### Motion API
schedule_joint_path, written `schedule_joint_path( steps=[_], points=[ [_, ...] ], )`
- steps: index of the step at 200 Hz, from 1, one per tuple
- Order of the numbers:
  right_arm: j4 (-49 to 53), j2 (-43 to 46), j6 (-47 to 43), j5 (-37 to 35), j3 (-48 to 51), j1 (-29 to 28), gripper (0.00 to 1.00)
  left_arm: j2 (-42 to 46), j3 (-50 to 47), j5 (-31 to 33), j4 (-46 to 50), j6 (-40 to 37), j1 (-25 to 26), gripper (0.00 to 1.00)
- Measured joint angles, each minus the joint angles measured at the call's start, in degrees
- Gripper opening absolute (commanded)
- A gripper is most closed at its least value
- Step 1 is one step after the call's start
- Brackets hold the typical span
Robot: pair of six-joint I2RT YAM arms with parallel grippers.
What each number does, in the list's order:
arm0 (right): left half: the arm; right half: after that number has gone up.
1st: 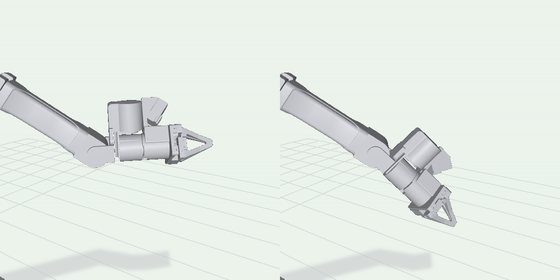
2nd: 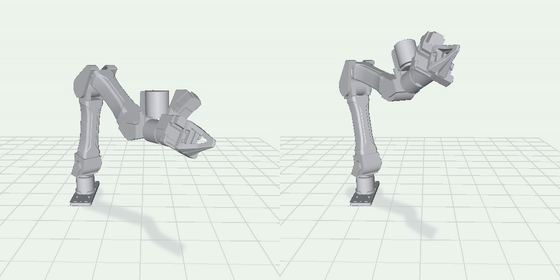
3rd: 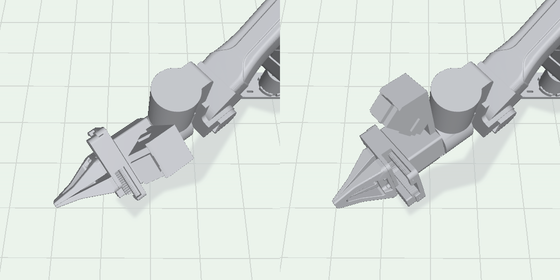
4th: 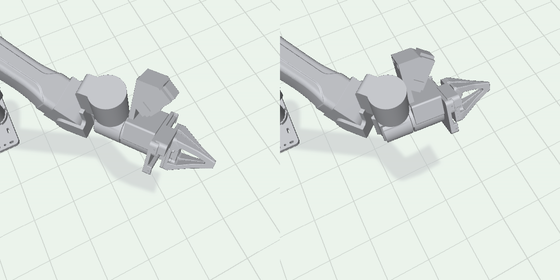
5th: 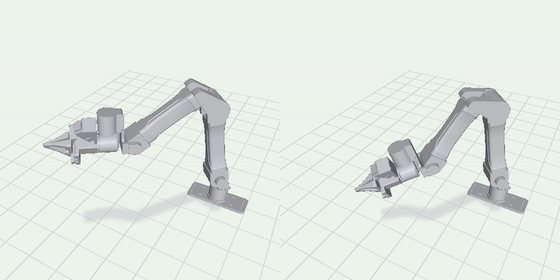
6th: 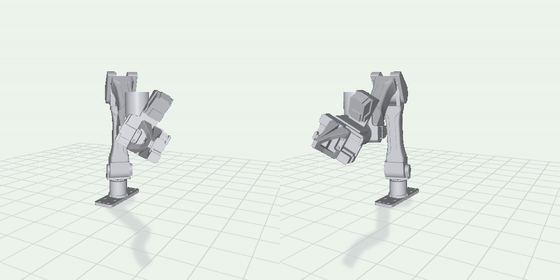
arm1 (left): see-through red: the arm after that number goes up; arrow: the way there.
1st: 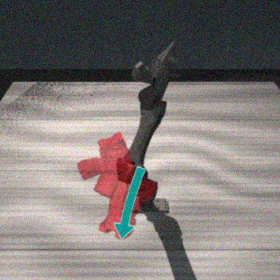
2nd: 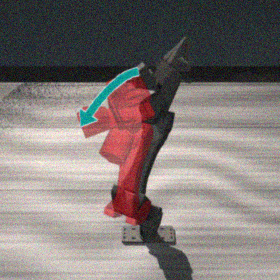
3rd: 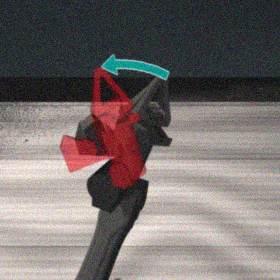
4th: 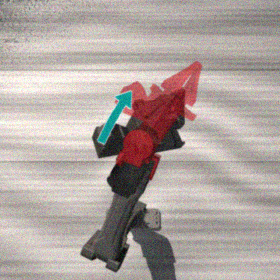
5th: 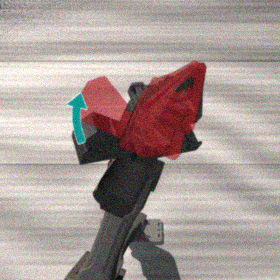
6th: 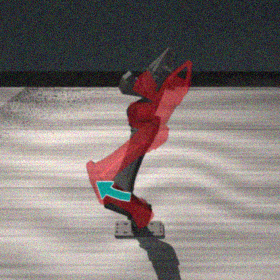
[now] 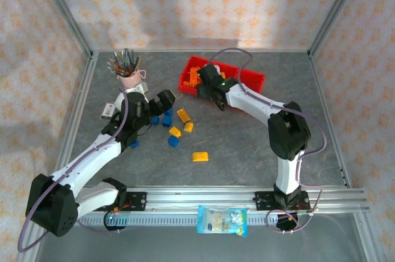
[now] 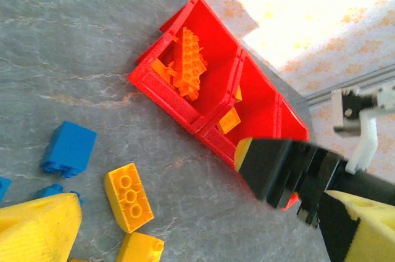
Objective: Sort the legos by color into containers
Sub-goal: Pick up the lego from the center of the table.
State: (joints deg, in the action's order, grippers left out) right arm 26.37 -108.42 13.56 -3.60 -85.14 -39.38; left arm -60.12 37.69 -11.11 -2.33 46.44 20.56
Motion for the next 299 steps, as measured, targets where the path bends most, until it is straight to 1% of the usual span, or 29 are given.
schedule_joint_path(
  steps=[44,85,147,178,221,242,267,299],
  points=[
    [-1.36,0.37,1.86,3.34,4.87,-5.53,0.74,5.42,-3.96,2.84,3.08,0.59,-1.22,0.99],
    [-2.84,-0.31,2.38,5.11,5.11,-9.27,0.76,8.76,-5.77,4.7,4.92,1.27,-1.84,0.99],
    [-3.23,-10.93,-0.33,5.97,-3.13,-9.6,0.74,10.23,-6.05,6.19,6.71,1.7,-2.36,0.99],
    [-3.13,-14.67,-1.79,5.46,-6.67,-9.6,0.68,10.91,-6.36,6.73,7.21,1.7,-2.86,0.99],
    [-2.8,-18.23,-3.41,4.35,-10.14,-9.6,0.54,10.86,-6.36,6.95,7.32,1.7,-3.1,0.99],
    [-2.78,-18.8,-3.5,4.11,-10.23,-9.6,0.48,10.86,-6.36,6.95,7.32,1.7,-3.1,0.99],
    [-2.82,-18.84,-3.39,4.04,-10.23,-9.55,0.39,10.54,-6.36,6.93,7.3,1.68,-3.1,0.99],
    [-2.89,-18.8,-3.13,4.09,-10.05,-9.2,0.34,10.03,-6.36,6.8,7.3,1.68,-3.1,0.99]
  ],
)
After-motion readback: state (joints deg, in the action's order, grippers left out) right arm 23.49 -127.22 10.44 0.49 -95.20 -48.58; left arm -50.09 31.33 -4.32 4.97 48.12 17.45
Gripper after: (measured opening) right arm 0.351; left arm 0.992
